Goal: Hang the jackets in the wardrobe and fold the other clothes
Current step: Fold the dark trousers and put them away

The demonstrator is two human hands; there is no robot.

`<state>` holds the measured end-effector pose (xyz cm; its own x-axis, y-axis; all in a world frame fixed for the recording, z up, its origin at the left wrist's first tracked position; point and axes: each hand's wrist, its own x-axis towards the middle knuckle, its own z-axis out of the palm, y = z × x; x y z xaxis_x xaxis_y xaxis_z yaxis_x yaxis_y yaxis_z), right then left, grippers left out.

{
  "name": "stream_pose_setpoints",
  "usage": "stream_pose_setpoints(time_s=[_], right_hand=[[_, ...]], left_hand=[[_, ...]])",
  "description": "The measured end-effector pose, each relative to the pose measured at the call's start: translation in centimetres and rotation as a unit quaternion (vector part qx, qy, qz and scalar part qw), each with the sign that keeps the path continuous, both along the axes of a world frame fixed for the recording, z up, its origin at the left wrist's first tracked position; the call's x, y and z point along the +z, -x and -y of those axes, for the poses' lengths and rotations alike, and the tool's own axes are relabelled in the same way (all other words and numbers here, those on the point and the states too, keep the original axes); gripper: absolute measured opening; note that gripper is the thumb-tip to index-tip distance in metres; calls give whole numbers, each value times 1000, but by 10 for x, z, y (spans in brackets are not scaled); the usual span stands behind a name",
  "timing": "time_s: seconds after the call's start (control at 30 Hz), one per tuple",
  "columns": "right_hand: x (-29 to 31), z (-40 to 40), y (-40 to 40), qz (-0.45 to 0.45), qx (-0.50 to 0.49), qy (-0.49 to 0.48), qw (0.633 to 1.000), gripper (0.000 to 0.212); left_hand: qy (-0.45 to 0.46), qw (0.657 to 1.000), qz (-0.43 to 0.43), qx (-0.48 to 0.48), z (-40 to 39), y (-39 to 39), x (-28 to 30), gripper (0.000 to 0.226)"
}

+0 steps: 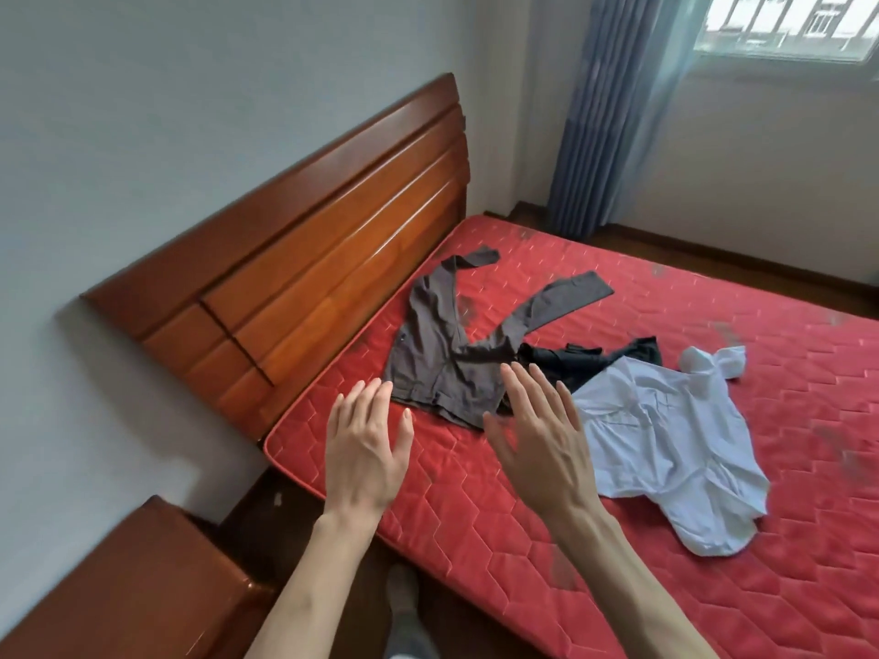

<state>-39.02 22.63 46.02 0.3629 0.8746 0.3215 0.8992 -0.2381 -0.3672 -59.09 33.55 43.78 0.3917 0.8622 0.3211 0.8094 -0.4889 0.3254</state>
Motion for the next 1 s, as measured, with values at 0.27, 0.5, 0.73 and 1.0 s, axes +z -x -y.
stream_pose_setpoints(time_s=[0.27, 0.5, 0.73, 1.0], right_hand=[[-42, -124, -9, -15, -63, 38, 997, 66], [-94, -207, -15, -6, -74, 129, 989, 73], [-172, -260, -27, -26, -68, 239, 968, 77], [-352, -295, -39, -17, -94, 305, 948, 74]], left_hand=[[30, 999, -5, -22, -151, -17, -51, 54], [65, 993, -49, -88, -244, -28, -109, 50], [101, 982, -95, -124, -300, -37, -197, 50], [159, 979, -71, -111, -341, -56, -366, 49]])
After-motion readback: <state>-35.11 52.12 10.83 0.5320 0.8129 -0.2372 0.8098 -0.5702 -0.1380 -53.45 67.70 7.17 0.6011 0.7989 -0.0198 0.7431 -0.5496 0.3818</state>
